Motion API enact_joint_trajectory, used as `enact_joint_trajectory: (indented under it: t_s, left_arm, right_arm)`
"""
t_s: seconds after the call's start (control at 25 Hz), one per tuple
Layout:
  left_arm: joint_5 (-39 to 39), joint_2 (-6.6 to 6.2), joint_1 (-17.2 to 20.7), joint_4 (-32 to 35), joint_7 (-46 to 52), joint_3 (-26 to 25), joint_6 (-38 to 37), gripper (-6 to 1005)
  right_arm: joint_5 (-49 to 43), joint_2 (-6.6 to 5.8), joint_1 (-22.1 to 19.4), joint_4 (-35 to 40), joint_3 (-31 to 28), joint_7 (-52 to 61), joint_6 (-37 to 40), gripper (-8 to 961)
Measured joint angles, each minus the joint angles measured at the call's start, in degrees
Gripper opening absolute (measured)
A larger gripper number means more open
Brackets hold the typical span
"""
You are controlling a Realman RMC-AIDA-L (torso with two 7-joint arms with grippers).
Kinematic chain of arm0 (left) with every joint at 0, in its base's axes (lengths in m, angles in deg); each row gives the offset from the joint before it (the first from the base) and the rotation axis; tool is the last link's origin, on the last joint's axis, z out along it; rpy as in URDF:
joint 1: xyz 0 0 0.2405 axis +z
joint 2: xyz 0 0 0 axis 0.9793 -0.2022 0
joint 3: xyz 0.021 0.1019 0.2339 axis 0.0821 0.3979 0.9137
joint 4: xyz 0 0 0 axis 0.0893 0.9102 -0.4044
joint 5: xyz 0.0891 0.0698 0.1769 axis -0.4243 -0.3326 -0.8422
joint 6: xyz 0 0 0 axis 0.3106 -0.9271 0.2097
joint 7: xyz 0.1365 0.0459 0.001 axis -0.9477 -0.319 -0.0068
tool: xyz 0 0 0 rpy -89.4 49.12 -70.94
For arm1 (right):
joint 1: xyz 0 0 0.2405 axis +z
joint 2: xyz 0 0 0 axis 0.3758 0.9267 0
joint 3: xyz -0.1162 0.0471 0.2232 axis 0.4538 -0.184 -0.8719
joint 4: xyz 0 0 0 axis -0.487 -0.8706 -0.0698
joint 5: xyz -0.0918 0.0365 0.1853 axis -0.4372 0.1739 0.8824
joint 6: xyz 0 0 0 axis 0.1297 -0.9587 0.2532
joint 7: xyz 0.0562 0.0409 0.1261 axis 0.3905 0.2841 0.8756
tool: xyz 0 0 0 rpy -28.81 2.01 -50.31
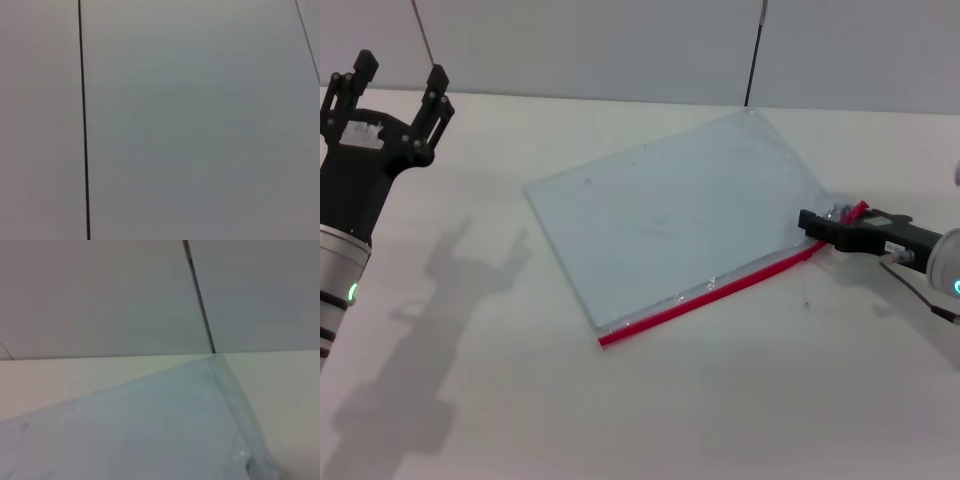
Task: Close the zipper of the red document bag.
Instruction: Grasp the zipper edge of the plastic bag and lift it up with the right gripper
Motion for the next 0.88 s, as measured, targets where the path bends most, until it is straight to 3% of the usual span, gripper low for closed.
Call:
enact_joint_trajectory:
  t_s: [0.24, 0.88]
  left_arm:
    - [0.0, 0.0, -0.1, 0.0, 0.0, 0.0, 0.0, 777]
    - [0.0, 0.0, 0.0, 0.0, 0.0, 0.0, 0.0, 778]
  right_arm:
    - [0.1, 0.03, 0.7, -0.5, 0.1, 0.4, -0.3, 767]
    - [0.0, -0.13, 0.8, -0.7, 0.2, 2.1, -0.8, 270]
